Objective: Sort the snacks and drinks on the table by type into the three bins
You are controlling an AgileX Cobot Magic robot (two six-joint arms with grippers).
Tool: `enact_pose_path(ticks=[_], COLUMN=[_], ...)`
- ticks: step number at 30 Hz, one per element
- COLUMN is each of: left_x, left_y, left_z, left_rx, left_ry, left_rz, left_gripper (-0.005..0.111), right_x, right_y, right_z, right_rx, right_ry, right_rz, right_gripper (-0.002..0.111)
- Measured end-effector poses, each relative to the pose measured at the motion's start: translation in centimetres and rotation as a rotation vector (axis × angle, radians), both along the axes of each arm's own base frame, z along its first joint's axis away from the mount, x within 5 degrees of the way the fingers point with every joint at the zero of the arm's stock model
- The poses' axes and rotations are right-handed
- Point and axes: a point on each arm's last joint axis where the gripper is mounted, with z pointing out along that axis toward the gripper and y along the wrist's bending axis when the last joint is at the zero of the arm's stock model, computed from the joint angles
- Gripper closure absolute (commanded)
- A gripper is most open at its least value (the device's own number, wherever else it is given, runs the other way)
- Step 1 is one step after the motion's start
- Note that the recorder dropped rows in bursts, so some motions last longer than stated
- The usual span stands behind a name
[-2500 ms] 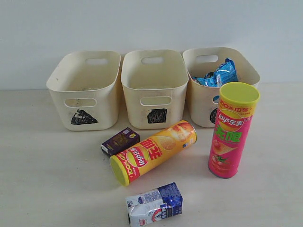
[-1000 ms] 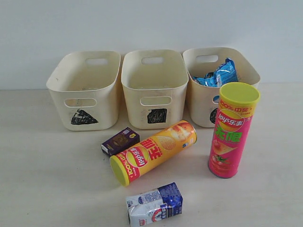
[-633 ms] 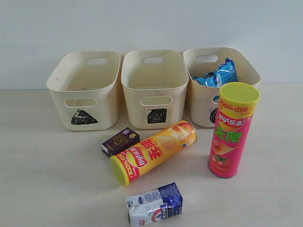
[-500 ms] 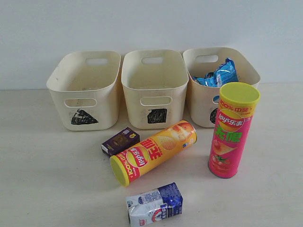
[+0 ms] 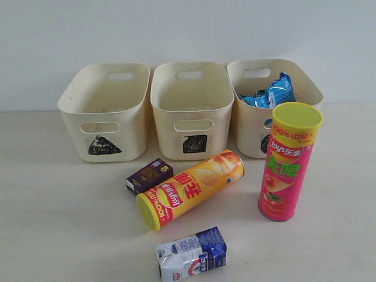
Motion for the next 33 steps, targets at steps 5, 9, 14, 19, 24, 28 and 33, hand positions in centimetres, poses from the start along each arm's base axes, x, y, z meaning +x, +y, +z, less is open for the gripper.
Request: enact_pose_path(ticks=[5,9,14,19,24,28,33], left_x=[0.0,0.0,0.0,0.0,0.0,0.0,0.0], left_y=[0.0,0.0,0.0,0.0,0.0,0.0,0.0], left_z=[0.0,0.0,0.0,0.0,0.0,0.0,0.0], left_rx=[0.0,0.0,0.0,0.0,0.0,0.0,0.0], left_ry=[0.0,0.0,0.0,0.0,0.0,0.0,0.0], left_rz=[0.0,0.0,0.0,0.0,0.0,0.0,0.0], left_gripper=[0.102,0.102,0.102,0.102,0.102,0.102,0.102], right_x=[6.6,9.1,9.2,9.8,10.5,10.9,12.7], right_y=[0.7,1.1,1.5,2.4,3.2,3.7,4.6], right_z=[-2.9,-5.8,-10.4,-13.1,-15.8,-17.7,-18.3], right_rx=[-0.116,-0.155,-0.191,-0.244,-0.25,-0.257,-0.262], right_ry=[0.242,0.355,0.39,0.463,0.545,0.63,0.634], right_rz=[0.039,0.069,0.112,0.211,0.322,0.392,0.509], right_gripper=[0.107,0.107,0.107,0.107,0.106,0.076,0.003])
